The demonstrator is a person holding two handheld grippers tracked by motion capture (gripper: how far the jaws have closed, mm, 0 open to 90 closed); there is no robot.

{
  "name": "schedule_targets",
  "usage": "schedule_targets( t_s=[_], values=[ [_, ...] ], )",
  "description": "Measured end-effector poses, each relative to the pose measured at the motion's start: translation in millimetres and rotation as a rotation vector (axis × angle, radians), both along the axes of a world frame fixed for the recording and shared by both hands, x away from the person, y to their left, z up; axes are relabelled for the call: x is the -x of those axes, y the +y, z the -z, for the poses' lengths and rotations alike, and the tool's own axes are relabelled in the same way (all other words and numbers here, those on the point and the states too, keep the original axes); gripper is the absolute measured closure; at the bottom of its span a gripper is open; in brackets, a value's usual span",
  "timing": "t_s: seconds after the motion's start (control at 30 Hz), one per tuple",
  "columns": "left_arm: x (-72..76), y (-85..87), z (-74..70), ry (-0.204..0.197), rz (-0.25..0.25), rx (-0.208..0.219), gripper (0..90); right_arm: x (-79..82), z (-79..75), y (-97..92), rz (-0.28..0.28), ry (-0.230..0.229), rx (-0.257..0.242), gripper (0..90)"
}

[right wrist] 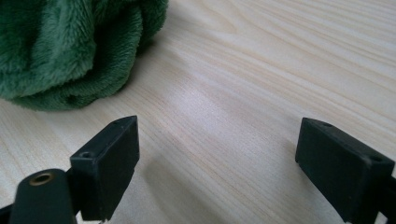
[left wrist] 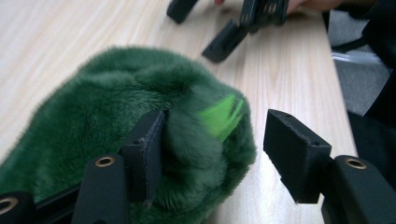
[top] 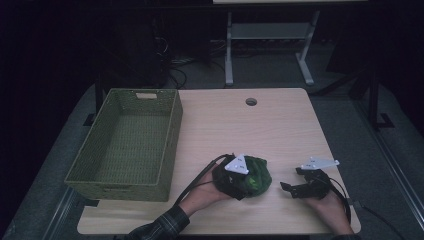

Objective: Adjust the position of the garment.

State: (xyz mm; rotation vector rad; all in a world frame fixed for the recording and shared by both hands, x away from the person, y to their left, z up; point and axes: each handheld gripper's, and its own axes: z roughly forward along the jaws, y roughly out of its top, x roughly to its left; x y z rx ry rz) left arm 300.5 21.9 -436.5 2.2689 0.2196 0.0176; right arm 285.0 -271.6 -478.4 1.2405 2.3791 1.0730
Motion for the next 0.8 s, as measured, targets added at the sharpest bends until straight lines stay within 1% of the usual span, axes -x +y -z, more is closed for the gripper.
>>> schedule_targets(
  t_s=[0.1,0.2,0.3,0.37,0.63,0.8],
  values=[
    [0.3,-1.5,7.4,0.000,0.007,-0.016,38.2,-0.1,0.4,0.2,-0.003,-0.007,0.006,13.4],
    [-0.3,-2.2,11.9,-0.018,0.014,-0.029,37.9,0.0,0.5,0.7,-0.004,-0.012,0.009,13.5],
    [0.8,-3.4,16.9,-0.046,0.025,-0.054,37.8,0.2,0.8,1.2,-0.007,-0.016,0.012,13.5],
    [1.7,-4.2,19.8,-0.064,0.027,-0.060,37.8,0.3,1.0,1.5,-0.006,-0.019,0.015,13.4],
    [3.7,-7.4,24.9,-0.085,0.025,-0.099,38.4,0.5,1.3,2.4,-0.008,-0.025,0.025,13.4],
    [9.9,-10.5,28.6,-0.147,0.022,-0.125,38.4,0.9,1.4,2.9,-0.007,-0.028,0.031,13.4]
  ],
)
